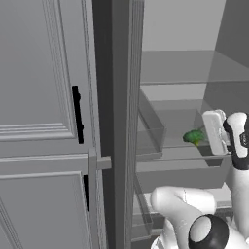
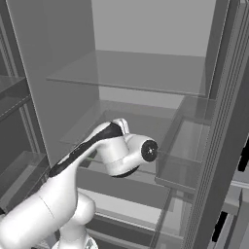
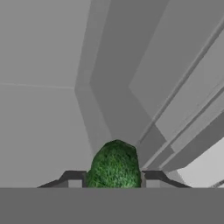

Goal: Place one broccoli and one fish in each tupperware on the nearby counter, to pack two identical lunches.

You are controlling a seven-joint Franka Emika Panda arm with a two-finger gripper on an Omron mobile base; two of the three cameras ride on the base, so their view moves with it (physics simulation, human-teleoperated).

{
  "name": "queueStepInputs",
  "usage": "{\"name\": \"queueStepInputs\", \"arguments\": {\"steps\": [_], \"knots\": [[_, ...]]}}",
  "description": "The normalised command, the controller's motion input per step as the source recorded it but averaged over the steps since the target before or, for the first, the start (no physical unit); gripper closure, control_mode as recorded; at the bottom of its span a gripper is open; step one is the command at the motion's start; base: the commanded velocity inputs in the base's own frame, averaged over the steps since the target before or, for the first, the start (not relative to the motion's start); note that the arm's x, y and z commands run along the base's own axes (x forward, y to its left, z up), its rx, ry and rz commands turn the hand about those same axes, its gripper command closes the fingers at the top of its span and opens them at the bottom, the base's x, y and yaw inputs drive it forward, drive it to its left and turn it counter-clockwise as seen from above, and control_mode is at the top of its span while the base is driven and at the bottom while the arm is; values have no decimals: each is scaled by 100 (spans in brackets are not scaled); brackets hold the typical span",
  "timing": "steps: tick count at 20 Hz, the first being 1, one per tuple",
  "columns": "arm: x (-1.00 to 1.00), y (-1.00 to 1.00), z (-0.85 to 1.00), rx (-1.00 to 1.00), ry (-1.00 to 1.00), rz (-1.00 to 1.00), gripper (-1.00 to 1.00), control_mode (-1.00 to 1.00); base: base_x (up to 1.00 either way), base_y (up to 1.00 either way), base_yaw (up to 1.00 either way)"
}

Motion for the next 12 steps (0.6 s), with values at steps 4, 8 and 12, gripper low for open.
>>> {"name": "queueStepInputs", "arguments": {"steps": [4, 8, 12], "knots": [[-58, 0, 30, 0, 0, -3, 100, 100, -23, 2, -1], [0, 0, 0, 0, 0, 0, 100, 100, -100, 16, -5], [0, 0, 0, 0, 0, 0, 100, 100, -100, 15, -2]]}}
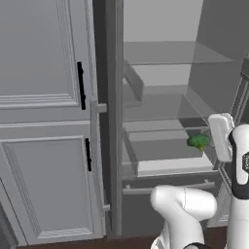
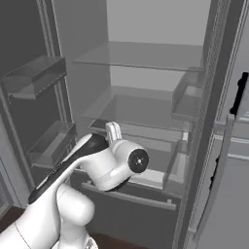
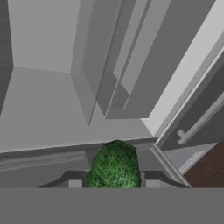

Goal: Place one broccoli and one fish in each tupperware on the nearby counter, to pack two identical lunches.

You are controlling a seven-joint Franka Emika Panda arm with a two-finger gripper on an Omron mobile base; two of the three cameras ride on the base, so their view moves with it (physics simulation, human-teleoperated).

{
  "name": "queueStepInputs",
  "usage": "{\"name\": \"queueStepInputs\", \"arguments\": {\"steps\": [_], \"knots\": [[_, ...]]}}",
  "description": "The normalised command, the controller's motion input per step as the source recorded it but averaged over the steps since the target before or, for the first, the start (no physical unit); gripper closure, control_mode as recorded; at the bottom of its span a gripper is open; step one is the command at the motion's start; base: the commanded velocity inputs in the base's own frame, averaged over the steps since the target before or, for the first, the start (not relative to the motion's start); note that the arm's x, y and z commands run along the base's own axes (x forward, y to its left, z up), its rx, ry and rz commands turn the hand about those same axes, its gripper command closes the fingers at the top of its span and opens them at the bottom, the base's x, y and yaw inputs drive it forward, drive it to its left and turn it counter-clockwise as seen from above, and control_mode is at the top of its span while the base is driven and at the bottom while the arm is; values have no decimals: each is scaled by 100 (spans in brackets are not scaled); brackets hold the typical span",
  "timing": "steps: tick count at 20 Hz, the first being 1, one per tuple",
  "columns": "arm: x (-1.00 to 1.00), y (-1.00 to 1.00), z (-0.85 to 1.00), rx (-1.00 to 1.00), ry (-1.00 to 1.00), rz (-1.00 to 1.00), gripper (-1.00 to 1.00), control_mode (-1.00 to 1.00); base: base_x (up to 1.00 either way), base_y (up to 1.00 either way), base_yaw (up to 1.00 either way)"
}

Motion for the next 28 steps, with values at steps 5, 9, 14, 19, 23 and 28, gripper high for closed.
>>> {"name": "queueStepInputs", "arguments": {"steps": [5, 9, 14, 19, 23, 28], "knots": [[0, 0, 0, 0, 0, 0, 100, 100, -100, 37, -1], [0, 0, 0, 0, 0, 0, 100, 100, -92, 93, 7], [0, 0, 0, 0, 0, 0, 100, 100, -80, 93, 13], [0, 0, 0, 0, 0, 0, 100, 100, 18, 69, 23], [0, 0, 0, 0, 0, 0, 100, 100, 63, 76, 35], [0, 0, 0, 0, 0, 0, 100, 100, 62, 24, 55]]}}
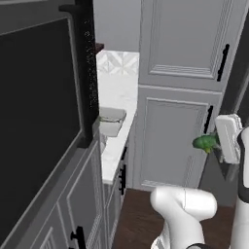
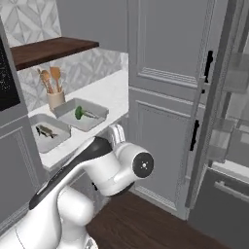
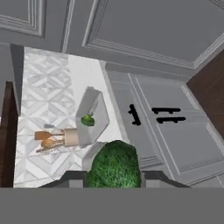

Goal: Place one broccoli and one fish in each tupperware on the nearby counter, to pack two identical lunches.

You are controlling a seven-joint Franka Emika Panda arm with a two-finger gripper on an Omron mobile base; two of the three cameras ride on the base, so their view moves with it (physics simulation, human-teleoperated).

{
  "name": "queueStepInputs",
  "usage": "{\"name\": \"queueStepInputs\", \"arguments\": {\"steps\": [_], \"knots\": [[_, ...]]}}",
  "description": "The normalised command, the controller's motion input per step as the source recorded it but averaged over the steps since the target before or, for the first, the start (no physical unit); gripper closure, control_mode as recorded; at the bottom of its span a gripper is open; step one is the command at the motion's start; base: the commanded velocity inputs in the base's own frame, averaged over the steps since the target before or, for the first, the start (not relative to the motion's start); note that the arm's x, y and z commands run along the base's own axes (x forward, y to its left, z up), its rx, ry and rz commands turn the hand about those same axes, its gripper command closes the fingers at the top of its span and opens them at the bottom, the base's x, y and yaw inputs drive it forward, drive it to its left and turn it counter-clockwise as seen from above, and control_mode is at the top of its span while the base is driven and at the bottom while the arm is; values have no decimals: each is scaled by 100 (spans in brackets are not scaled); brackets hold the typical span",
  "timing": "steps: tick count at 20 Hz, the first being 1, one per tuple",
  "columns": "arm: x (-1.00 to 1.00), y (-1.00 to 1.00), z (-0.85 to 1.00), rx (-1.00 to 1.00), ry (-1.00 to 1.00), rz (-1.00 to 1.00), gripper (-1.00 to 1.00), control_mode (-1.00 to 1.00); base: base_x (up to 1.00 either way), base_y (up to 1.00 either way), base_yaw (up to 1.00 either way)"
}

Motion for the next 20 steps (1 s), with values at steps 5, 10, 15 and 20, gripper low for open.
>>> {"name": "queueStepInputs", "arguments": {"steps": [5, 10, 15, 20], "knots": [[0, 0, 0, 0, 0, 0, 100, 100, 81, 4, 62], [0, 0, 0, 0, 0, 0, 100, 100, 76, 21, 63], [0, 0, 0, 0, 0, 0, 100, 100, 44, 2, 66], [0, 0, 0, 0, 0, 0, 100, 100, 32, 14, 68]]}}
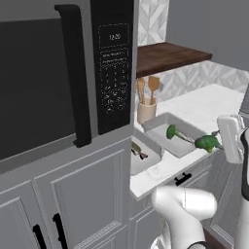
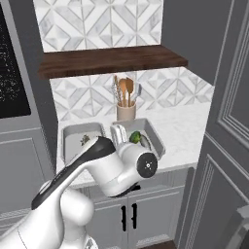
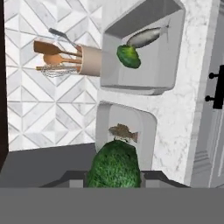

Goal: Place one broccoli and one fish in each tupperware on the nearby counter, to pack two identical lunches.

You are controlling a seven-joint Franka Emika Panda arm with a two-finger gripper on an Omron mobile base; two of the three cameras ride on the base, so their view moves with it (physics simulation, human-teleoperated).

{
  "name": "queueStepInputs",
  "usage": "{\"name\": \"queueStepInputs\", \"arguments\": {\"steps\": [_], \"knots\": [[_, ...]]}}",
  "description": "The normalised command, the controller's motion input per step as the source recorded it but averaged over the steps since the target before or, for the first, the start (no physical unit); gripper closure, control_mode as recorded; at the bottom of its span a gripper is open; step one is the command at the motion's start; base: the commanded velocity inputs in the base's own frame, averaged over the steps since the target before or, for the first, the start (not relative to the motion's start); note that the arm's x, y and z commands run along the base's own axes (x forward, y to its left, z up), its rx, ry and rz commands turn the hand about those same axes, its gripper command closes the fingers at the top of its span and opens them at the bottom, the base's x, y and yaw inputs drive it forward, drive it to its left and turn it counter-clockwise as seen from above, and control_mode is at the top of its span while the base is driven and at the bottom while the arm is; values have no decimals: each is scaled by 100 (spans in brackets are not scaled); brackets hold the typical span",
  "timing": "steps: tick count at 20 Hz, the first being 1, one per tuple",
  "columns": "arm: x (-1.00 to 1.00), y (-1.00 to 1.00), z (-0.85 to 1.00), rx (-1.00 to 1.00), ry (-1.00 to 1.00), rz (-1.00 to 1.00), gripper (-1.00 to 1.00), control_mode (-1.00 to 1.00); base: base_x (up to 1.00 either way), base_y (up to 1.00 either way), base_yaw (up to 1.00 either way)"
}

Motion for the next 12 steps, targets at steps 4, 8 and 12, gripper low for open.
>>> {"name": "queueStepInputs", "arguments": {"steps": [4, 8, 12], "knots": [[45, 17, 0, 0, 3, 17, 100, -100, 20, 11, 29], [94, 59, -9, 3, 14, 26, 100, -100, 0, 0, 0], [100, 64, -31, 0, 23, 21, 100, -100, 0, 0, 0]]}}
